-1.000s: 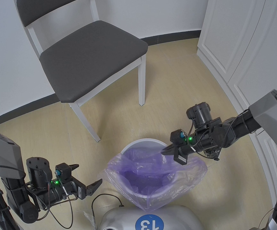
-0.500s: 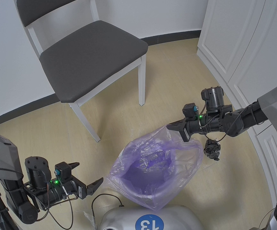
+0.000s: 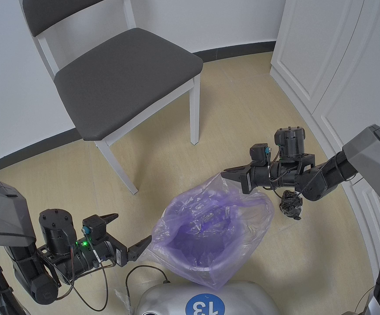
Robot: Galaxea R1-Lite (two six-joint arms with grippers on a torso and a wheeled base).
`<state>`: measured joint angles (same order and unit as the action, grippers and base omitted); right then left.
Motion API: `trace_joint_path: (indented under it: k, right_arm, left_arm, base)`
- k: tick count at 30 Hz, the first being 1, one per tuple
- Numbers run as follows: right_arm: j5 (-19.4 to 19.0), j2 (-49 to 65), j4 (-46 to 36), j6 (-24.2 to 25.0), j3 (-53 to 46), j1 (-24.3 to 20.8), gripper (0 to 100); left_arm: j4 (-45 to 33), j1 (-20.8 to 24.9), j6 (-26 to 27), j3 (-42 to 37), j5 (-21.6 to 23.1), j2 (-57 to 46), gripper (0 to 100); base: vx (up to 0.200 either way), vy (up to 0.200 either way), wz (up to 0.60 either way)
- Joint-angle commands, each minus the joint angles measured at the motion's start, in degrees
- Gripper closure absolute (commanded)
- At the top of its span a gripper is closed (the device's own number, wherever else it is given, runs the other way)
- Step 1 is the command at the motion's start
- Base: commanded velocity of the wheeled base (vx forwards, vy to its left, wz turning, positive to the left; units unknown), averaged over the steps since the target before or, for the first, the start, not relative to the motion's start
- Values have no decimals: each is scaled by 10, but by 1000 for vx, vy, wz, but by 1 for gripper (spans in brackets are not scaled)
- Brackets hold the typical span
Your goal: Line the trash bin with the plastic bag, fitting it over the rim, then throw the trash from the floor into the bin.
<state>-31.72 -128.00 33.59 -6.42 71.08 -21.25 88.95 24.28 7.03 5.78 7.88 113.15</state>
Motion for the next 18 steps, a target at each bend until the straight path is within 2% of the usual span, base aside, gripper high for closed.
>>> trace_joint_path:
  k: [1,4,6,8,11,12,13,15,18]
  right_arm:
    - [0,5,32,-1,-20,-1,0]
    - [0,53,82,-5,-46,-1,0]
    - [0,79,78,-15,-50,-4,0]
    - [2,114,44,-46,-55,-7,0]
    - [8,160,-52,-136,-61,-7,0]
    - [8,163,-57,-142,-62,-7,0]
    - [10,196,-121,-214,-77,-3,0]
    - [24,223,-182,-301,-97,3,0]
    - [69,241,-219,-401,-134,16,0]
  left_arm:
    - [10,8,1,15,-1,1,0]
    - [10,9,5,32,0,-7,0]
    - [10,9,19,36,1,-8,0]
    - [10,13,38,32,1,-7,0]
    - [8,28,53,26,1,-6,0]
    - [8,28,53,25,1,-6,0]
    - [-5,35,54,21,1,-6,0]
    - [-29,42,61,17,1,-7,0]
    - [-61,47,78,16,1,-5,0]
  base:
    - [0,0,0]
    - [0,0,0]
    - [0,0,0]
    - [0,0,0]
    - [0,0,0]
    - [0,0,0]
    - [0,0,0]
    - [0,0,0]
    - [0,0,0]
